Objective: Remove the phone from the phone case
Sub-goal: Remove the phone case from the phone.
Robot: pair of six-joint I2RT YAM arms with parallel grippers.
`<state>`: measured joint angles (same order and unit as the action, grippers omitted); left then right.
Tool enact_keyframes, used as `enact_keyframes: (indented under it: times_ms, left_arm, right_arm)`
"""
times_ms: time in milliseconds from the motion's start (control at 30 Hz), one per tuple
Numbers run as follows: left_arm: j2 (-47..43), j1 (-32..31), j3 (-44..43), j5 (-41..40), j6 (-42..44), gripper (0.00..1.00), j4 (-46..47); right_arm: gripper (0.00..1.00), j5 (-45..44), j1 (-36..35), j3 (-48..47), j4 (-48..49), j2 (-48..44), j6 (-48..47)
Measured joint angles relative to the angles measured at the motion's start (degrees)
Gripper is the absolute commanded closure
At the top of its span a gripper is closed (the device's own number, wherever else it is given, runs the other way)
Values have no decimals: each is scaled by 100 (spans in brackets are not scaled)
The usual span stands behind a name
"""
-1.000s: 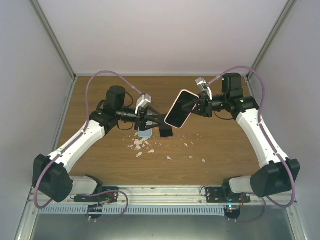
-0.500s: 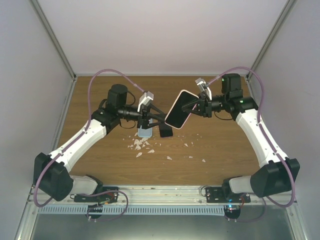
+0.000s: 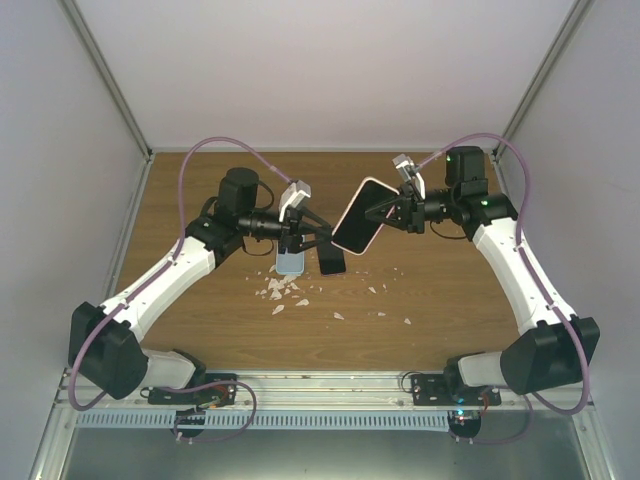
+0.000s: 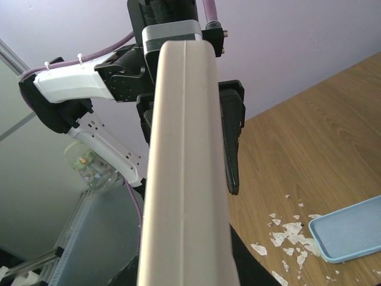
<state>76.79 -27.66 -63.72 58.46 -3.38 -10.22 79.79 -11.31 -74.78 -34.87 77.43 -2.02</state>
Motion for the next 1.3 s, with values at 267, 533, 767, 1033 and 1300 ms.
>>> enact_keyframes:
  times_ms: [267,533,767,1033,1300]
  left_arm:
    - [7,-20,-15,-289,20,72,-33]
    - [83,-39,-94,-452,17,75,-85]
    - [136,-66,-101,-643,39,79,-155]
    - [164,-87,-103,-1038,72,79,-203]
    - [216,-96,-103,-1108,101,79,-203]
  right_arm:
    - [99,-122,37,0,31,2,-22]
    - [100,-181,79,7,39,2,-157]
    - [100,-308,90,59,37,2,-247]
    - [100,-398,90,76,22,4,-289]
    - [100,-476,87,94,-13,7,-382]
